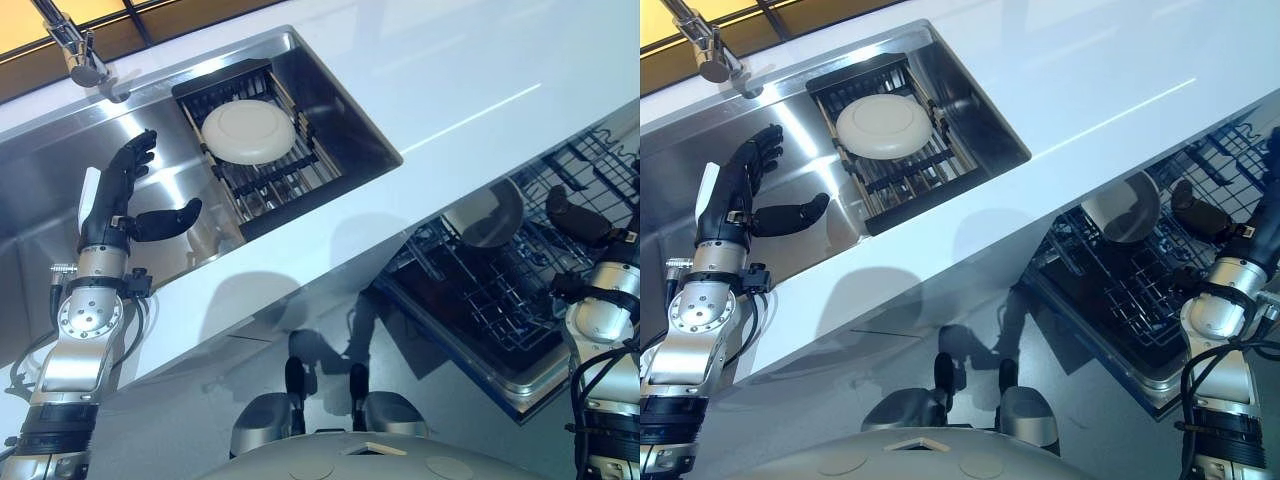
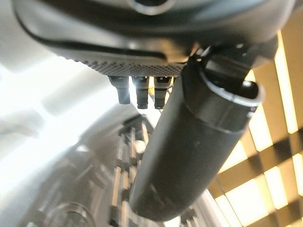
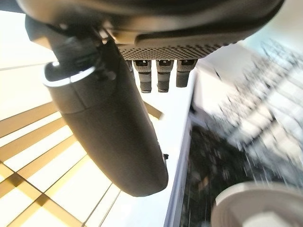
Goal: Pick up plates and place into dishwasher.
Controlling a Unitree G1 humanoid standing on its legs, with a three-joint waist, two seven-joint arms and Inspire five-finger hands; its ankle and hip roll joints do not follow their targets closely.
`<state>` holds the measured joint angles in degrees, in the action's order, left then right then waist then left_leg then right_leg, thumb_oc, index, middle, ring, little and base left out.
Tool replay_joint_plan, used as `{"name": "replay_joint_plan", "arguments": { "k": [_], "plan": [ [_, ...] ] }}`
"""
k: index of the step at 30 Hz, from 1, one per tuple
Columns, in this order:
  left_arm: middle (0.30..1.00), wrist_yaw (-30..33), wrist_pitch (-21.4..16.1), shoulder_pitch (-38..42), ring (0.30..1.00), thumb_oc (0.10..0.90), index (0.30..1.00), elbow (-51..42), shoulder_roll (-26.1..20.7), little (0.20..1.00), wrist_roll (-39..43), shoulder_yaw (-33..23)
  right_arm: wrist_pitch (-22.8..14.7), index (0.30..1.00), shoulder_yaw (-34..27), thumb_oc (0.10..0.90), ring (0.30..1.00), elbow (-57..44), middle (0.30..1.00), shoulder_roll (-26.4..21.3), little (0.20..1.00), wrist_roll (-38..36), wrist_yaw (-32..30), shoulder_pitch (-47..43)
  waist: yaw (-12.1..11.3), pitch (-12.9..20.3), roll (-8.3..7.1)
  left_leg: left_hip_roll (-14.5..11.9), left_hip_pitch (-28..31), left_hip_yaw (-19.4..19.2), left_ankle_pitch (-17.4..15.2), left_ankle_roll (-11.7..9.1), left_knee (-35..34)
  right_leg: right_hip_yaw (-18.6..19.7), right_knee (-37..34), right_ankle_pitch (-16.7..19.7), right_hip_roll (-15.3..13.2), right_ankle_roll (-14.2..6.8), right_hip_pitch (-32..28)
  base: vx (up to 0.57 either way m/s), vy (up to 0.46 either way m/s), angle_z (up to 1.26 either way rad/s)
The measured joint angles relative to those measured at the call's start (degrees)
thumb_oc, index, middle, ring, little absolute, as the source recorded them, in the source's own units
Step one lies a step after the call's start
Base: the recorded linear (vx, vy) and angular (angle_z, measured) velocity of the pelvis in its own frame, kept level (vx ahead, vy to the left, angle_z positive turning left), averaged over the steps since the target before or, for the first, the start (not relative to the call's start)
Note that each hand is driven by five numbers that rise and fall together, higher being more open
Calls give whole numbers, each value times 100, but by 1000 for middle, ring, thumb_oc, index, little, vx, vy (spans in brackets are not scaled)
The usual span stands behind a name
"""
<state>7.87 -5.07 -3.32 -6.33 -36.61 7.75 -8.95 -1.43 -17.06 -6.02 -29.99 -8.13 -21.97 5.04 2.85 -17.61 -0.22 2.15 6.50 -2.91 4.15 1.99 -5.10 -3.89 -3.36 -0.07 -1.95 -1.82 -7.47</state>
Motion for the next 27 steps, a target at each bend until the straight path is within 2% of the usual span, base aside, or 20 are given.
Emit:
{"name": "replay_joint_plan", "arguments": {
  "k": [5, 9, 10, 15, 20, 24, 27],
  "plan": [
    [900, -13, 133, 141, 900, 800, 900, 2, -252, 900, -236, 10, 0, 900, 346, 800, 900, -1, 900, 191, 900, -1178, 1107, 55, 128, 24, 20, -21, 10, -57, 0, -3, 0, 18, 32, 0, 12, 0, 18, -24, 40, -4],
    [900, -13, 338, 512, 900, 800, 900, 47, -549, 900, -344, 17, 22, 900, 818, 800, 900, -35, 900, 255, 900, -2191, 2562, 136, 233, 97, 128, -15, 13, -91, -3, -5, -1, 30, 49, -1, -10, -1, 31, -3, 66, -3],
    [900, -13, 400, 584, 900, 800, 900, 67, -659, 900, -348, 16, 76, 900, 770, 800, 900, -42, 900, 318, 900, -2383, 2807, 162, 264, 110, 145, -15, 14, -96, -3, -5, -1, 32, 48, -1, -22, -1, 31, 16, 50, -3],
    [900, -90, 503, 1213, 900, 800, 900, 877, -1161, 900, -425, 227, 476, 900, 806, 800, 900, -24, 900, 26, 900, -2538, 3971, 164, 451, 307, 304, -34, -14, -131, -20, -27, -3, 62, 43, 12, -17, 18, 80, 54, 53, -8],
    [900, -167, 633, 1586, 900, 800, 900, 1460, -1489, 900, -539, 494, 568, 900, 960, 800, 900, -6, 900, -107, 900, -2679, 4554, 164, 550, 406, 431, -80, -17, -161, -24, -40, -1, 22, 45, 38, 25, 55, 111, 53, 75, -7],
    [900, -205, 706, 1993, 900, 800, 900, 2071, -1931, 900, -997, 1064, 632, 900, 1160, 800, 900, -6, 900, -362, 900, -2750, 4875, 137, 580, 409, 436, -107, -8, -215, -17, -64, -1, 39, 51, 49, 53, 71, 124, 68, 92, -4],
    [900, -295, 781, 2108, 900, 800, 900, 2332, -2151, 900, -1271, 1233, 698, 900, 1305, 800, 900, -7, 900, -485, 900, -2791, 5055, 72, 613, 409, 436, -107, -7, -264, -19, -66, -1, 108, 70, 52, 60, 76, 161, 55, 78, -10]
  ]
}}
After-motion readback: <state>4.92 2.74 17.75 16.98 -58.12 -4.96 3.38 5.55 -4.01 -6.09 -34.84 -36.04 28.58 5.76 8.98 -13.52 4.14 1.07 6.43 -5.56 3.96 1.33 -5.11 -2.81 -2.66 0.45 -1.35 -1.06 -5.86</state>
